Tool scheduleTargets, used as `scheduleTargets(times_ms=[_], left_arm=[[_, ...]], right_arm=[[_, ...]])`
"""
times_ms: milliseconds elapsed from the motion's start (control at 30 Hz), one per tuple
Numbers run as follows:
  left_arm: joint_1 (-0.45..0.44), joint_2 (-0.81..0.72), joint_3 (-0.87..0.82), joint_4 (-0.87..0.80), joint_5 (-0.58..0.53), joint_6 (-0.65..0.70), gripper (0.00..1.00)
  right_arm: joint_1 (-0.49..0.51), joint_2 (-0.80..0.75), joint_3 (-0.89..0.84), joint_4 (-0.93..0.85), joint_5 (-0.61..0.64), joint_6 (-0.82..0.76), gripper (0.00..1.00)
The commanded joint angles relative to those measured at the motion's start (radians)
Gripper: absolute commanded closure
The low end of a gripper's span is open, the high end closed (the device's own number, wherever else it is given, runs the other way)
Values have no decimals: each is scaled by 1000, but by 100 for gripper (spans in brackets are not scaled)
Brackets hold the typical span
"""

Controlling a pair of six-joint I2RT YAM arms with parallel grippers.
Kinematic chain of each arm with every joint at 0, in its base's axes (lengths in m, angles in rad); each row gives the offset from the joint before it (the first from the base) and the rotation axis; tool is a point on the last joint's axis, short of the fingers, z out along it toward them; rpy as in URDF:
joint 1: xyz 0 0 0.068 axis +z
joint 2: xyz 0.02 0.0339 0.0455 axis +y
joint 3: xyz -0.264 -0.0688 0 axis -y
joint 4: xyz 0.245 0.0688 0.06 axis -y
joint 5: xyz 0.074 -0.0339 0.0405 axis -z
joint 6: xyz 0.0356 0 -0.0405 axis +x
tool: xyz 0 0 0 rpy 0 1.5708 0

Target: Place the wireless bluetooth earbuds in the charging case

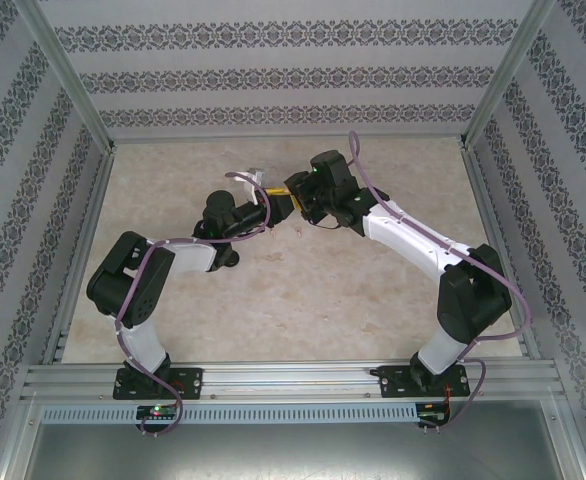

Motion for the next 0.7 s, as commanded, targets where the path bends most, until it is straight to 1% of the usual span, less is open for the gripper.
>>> scheduleTargets(times_ms=[0,233,500,667], left_arm=[[-11,-3,-16,71,2,-12,54],[-11,-9,-24,68,8,-6,58],[-12,-9,-23,65,5,-1,72],[-11,-9,-21,64,9,-5,85]], right_arm=[[0,-17,-11,12,10,2,69],[-2,-12,-12,13,15,2,69],[-4,-11,-19,22,8,4,69],[-7,-9,-20,28,8,7,69]])
